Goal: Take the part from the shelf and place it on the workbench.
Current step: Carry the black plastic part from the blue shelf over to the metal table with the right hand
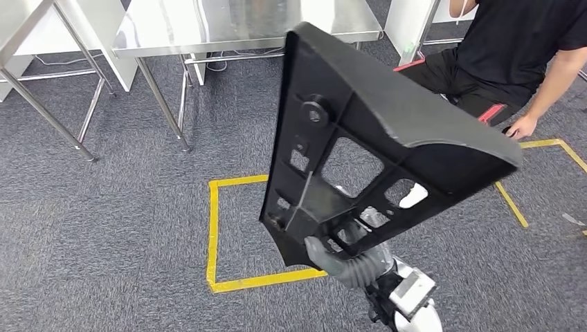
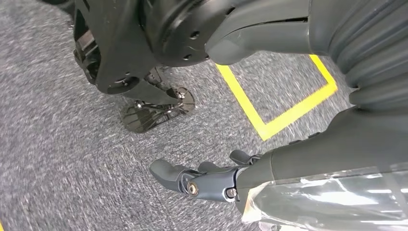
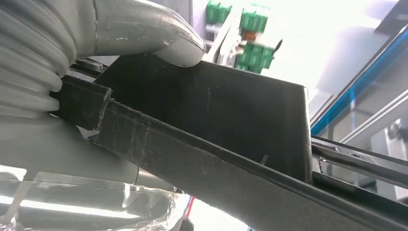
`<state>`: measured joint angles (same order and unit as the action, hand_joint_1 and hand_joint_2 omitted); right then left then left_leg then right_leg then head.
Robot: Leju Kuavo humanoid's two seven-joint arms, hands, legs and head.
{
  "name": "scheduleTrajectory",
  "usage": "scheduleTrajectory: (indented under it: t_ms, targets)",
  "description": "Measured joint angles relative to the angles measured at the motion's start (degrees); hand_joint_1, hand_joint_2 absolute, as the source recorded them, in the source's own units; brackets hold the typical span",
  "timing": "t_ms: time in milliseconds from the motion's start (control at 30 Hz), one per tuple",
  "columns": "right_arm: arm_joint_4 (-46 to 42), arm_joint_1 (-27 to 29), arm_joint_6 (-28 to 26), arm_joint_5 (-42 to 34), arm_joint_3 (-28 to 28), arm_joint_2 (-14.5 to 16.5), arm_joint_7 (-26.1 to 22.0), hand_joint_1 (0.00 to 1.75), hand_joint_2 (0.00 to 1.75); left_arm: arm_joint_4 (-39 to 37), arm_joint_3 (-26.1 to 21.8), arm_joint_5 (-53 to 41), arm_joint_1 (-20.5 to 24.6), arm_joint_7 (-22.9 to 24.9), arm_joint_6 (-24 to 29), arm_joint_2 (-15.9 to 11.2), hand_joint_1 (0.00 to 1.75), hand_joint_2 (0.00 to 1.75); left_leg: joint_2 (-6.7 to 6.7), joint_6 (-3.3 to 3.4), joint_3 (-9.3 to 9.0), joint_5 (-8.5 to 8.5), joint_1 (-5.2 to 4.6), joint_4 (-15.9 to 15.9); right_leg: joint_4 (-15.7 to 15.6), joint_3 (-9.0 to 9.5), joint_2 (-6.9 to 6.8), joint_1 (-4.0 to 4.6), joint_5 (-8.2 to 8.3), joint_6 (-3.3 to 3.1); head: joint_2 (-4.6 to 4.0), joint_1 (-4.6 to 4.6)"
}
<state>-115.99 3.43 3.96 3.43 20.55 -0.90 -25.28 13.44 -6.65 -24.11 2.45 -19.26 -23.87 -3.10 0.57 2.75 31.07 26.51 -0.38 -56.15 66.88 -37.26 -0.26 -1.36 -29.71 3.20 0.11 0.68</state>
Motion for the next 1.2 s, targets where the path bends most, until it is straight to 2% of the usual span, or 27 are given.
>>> scheduleTrajectory:
  t_ms: [33,67,100,167,233,267,300,367,400,433,467,533,567,600,667,733,767,800,867,900,933,967,1033,1067,1100,1133,1200]
  targets:
    - [0.4,-0.3,0.0,0.0,0.5,0.0,0.1,1.75,1.75,-0.1,-0.5,0.2,-0.2,0.0,0.0,-0.2,0.0,1.75,0.16,-0.37,-0.29,0.51,0.06,-0.3,-3.6,1.55,0.01,-0.17,1.68,0.43,0.0,0.02]
    - [0.8,-0.6,0.0,0.0,0.9,0.0,0.1,1.75,1.75,-0.3,-0.9,0.4,-0.4,0.0,0.0,-0.3,0.0,1.75,0.33,-0.79,-0.42,1.08,0.05,-0.6,-6.6,2.92,0.04,-0.29,2.81,0.39,0.0,0.03]
    - [1.1,-0.8,0.1,0.0,1.2,0.0,0.2,1.75,1.75,-0.4,-1.2,0.4,-0.5,0.1,0.0,-0.4,0.0,1.75,0.45,-1.13,-0.39,1.49,0.01,-0.9,-7.9,3.63,0.08,-0.26,3.11,-0.07,0.0,0.02]
    - [1.7,-1.0,0.2,-0.2,1.6,0.1,0.2,1.75,1.75,-0.7,-1.7,0.5,-0.7,0.5,0.0,-0.5,0.0,1.75,0.56,-1.61,-0.39,1.96,0.01,-1.0,-8.3,4.07,0.16,-0.03,2.74,-1.37,0.0,-0.03]
    - [2.0,-1.3,0.6,-0.7,2.0,0.2,0.0,1.75,1.75,-0.9,-1.9,0.4,-0.8,1.1,-0.1,-0.4,0.0,1.75,0.4,-2.11,-0.14,2.64,0.26,-2.0,-8.4,4.53,0.18,-0.16,2.39,-2.24,0.0,-0.14]
    - [2.1,-1.5,0.9,-1.1,2.1,0.4,0.0,1.75,1.75,-0.9,-2.0,0.5,-0.8,1.3,-0.1,-0.3,0.0,1.75,0.23,-2.45,0.76,3.5,0.4,-3.8,-8.4,4.86,0.17,-0.31,2.19,-2.64,0.0,-0.21]
    - [2.2,-1.7,1.3,-1.5,2.3,0.6,0.3,1.75,1.75,-0.9,-2.2,0.6,-0.8,1.5,-0.1,-0.1,0.0,1.75,0.04,-2.8,2.41,4.71,0.57,-6.9,-8.4,5.18,0.15,-0.37,1.94,-3.03,0.0,-0.3]
    - [2.5,-2.4,2.2,-2.2,2.6,1.1,1.3,1.75,1.75,-0.9,-2.7,0.8,-0.8,1.7,0.0,0.3,0.0,1.75,-0.24,-3.3,7.5,6.98,0.87,-14.8,-8.4,5.64,0.14,-0.22,1.46,-3.56,0.0,-0.38]
    - [2.7,-2.7,2.5,-2.4,2.7,1.4,1.8,1.75,1.75,-0.9,-2.9,0.8,-0.9,1.8,0.0,0.6,0.0,1.75,-0.3,-3.38,9.68,7.08,0.96,-17.4,-8.4,5.9,0.17,-0.15,1.19,-3.67,0.0,-0.39]
    - [3.0,-3.0,2.7,-2.6,2.8,1.7,2.2,1.75,1.75,-0.9,-3.0,0.8,-0.9,1.9,0.0,0.8,0.0,1.75,-0.34,-3.33,10.94,6.0,1.01,-17.9,-8.4,6.28,0.22,-0.08,0.87,-3.69,0.0,-0.38]
    - [3.2,-3.2,2.8,-2.6,3.0,1.9,2.4,1.75,1.75,-1.0,-3.0,0.8,-0.9,1.9,0.0,1.0,0.0,1.75,-0.35,-3.12,10.91,3.83,1.02,-16.1,-8.4,6.76,0.27,-0.03,0.51,-3.64,0.0,-0.39]
    - [3.6,-3.6,2.6,-2.5,3.1,2.4,2.5,1.75,1.75,-1.0,-3.1,0.5,-0.9,1.7,-0.1,1.1,0.0,1.75,-0.36,-2.25,8.4,-1.28,0.81,-8.6,-8.5,7.77,0.32,0.04,-0.31,-3.41,0.0,-0.35]
    - [3.7,-3.8,2.4,-2.4,3.1,2.5,2.5,1.75,1.75,-1.0,-3.1,0.2,-0.9,1.5,-0.1,1.2,0.0,1.75,-0.41,-1.78,7.04,-2.65,0.56,-5.3,-8.6,8.08,0.32,0.15,-0.68,-3.2,0.0,-0.36]
    - [3.7,-3.8,2.1,-2.2,3.1,2.6,2.5,1.75,1.75,-1.0,-3.1,-0.1,-0.9,1.4,-0.1,1.2,0.0,1.75,-0.44,-1.39,6.13,-3.12,0.28,-3.3,-8.7,8.16,0.29,0.17,-0.98,-2.93,0.0,-0.36]
    - [3.7,-3.3,1.2,-1.6,2.9,2.7,2.3,1.75,1.75,-1.0,-3.0,-1.2,-0.8,1.2,0.0,1.3,0.0,1.75,-0.45,-0.93,5.42,-2.42,-0.21,-2.4,-9.1,8.28,0.21,0.19,-1.41,-2.29,0.0,-0.39]
    - [3.0,-2.1,-0.3,-0.8,2.2,2.6,1.6,1.75,1.75,-0.9,-2.5,-3.5,-0.5,1.4,0.0,1.3,0.0,1.75,-0.31,-0.54,4.17,-2.31,-0.08,-1.3,-8.9,8.74,0.09,0.25,-1.9,-1.79,0.0,-0.33]
    - [2.4,-1.3,-1.2,-0.6,1.5,2.6,1.1,1.75,1.75,-0.9,-2.0,-4.9,-0.1,1.7,0.0,1.3,0.0,1.75,-0.24,-0.31,3.37,-2.32,0.03,-0.7,-7.5,8.34,0.08,0.37,-2.49,-1.76,0.0,-0.29]
    - [1.6,-0.3,-1.9,-0.5,0.6,2.6,0.7,1.75,1.75,-0.8,-1.4,-6.0,0.4,2.1,0.0,1.3,0.0,1.75,-0.16,-0.09,2.76,-2.29,0.14,-0.2,-4.9,7.06,0.12,0.43,-3.4,-1.87,0.0,-0.23]
    - [0.4,1.8,-3.1,-0.4,-1.5,2.3,-0.5,1.75,1.75,-0.4,-0.3,-7.6,1.5,3.0,0.0,1.3,0.0,1.75,-0.02,0.31,2.08,-1.77,0.0,0.0,2.7,2.09,0.22,0.45,-5.58,-2.12,0.0,-0.17]
    - [0.0,2.9,-3.5,-0.3,-2.4,2.0,-1.2,1.75,1.75,-0.2,0.1,-8.1,2.0,3.3,0.0,1.3,0.0,1.75,0.07,0.39,1.72,-1.39,-0.04,0.0,5.6,-0.34,0.23,0.45,-6.0,-1.98,0.0,-0.15]
    - [-0.2,4.0,-3.9,-0.2,-3.1,1.6,-2.1,1.75,1.75,0.1,0.5,-8.4,2.4,3.6,0.1,1.2,0.0,1.75,0.13,0.38,1.21,-0.93,-0.07,-0.1,6.7,-1.89,0.24,0.43,-5.45,-1.57,0.0,-0.15]
    - [-0.4,5.0,-4.2,-0.2,-3.6,1.2,-2.9,1.75,1.75,0.3,0.8,-8.6,2.7,3.7,0.1,1.2,0.0,1.75,0.18,0.3,0.6,-0.43,-0.08,-0.1,5.7,-2.28,0.23,0.42,-3.96,-0.98,0.0,-0.15]
    - [-0.6,6.7,-4.4,-0.3,-4.1,0.3,-4.4,1.75,1.75,0.6,1.3,-8.6,3.1,3.7,0.0,1.0,0.0,1.75,0.19,-0.05,-0.73,0.74,-0.11,-0.2,-1.7,-0.11,0.13,0.28,0.96,0.18,0.0,-0.14]
    - [-0.7,7.3,-4.5,-0.5,-4.2,-0.1,-4.9,1.75,1.75,0.7,1.4,-8.3,3.2,3.5,0.0,0.9,0.0,1.75,0.17,-0.29,-1.2,1.45,-0.24,-0.3,-5.2,1.37,0.06,0.24,2.87,0.22,0.0,-0.12]
    - [-0.8,7.5,-4.5,-0.9,-4.3,-0.4,-5.0,1.75,1.75,0.8,1.4,-7.9,3.3,3.2,0.0,0.8,0.0,1.75,0.11,-0.54,-1.53,2.05,-0.38,-0.4,-7.7,2.5,0.04,0.19,4.14,-0.12,0.0,-0.16]
    - [-0.8,7.3,-4.5,-1.3,-4.2,-0.7,-4.9,1.75,1.75,0.8,1.4,-7.5,3.4,2.9,0.0,0.7,0.0,1.75,0.02,-0.78,-1.67,2.51,-0.51,-0.4,-8.6,3.05,0.07,0.22,4.53,-0.7,0.0,-0.19]
    - [-0.8,6.4,-4.4,-2.1,-4.2,-1.0,-4.2,1.75,1.75,0.9,1.2,-6.7,3.5,2.1,0.0,0.6,0.0,1.75,-0.2,-1.24,-2.0,3.1,-0.44,-0.5,-8.7,3.35,0.33,0.25,4.25,-1.94,0.0,-0.25]
